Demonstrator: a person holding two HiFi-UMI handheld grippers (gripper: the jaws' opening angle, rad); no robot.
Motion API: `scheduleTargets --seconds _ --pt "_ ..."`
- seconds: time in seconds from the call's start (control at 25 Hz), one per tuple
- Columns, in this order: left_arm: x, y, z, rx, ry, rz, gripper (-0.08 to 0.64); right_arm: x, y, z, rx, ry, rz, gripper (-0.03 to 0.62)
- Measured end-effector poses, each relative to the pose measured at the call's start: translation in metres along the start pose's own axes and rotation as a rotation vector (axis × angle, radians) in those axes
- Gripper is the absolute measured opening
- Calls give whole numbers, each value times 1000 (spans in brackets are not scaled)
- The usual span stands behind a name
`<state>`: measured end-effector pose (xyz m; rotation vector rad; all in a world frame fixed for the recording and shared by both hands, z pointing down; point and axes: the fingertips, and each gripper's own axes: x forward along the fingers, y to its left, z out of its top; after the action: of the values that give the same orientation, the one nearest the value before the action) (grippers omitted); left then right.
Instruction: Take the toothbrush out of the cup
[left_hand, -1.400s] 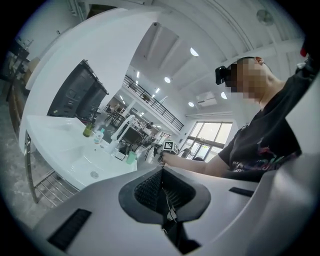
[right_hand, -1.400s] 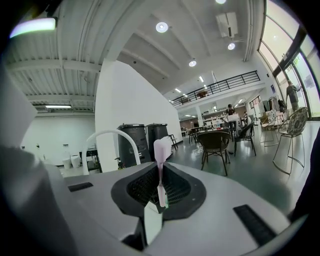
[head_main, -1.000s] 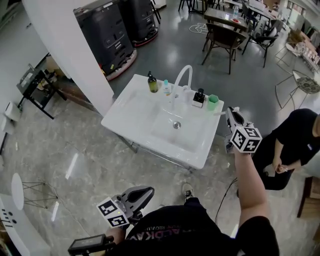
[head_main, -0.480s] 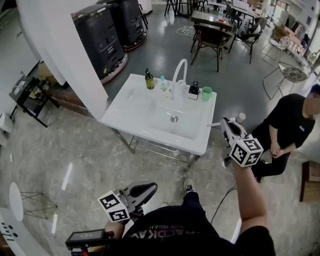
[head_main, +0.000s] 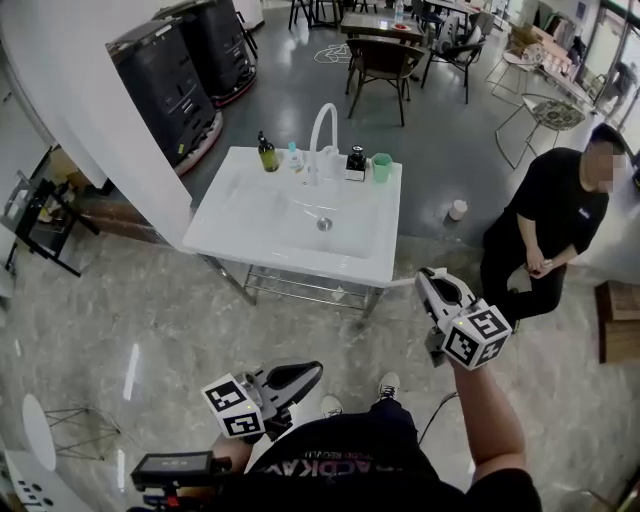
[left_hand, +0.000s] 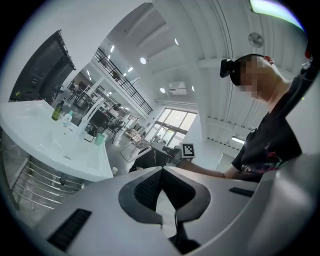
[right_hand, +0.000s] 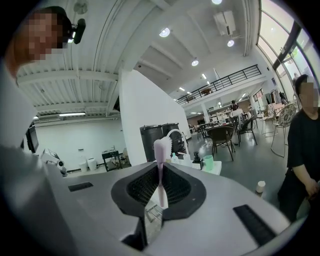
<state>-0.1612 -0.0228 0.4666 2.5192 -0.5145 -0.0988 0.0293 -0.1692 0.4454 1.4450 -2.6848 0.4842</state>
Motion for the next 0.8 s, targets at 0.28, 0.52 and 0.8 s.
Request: scheduleTargets --seconds 0.28,0.52,0.8 --pt "27 -17 -18 -15 42 -46 8 -42 28 -30 52 33 44 26" --pt "63 -43 -27 -21 45 -57 8 -84 36 -53 127 64 111 26" --pt "97 -75 -36 -9 27 -45 8 -137 41 -63 198 81 174 26"
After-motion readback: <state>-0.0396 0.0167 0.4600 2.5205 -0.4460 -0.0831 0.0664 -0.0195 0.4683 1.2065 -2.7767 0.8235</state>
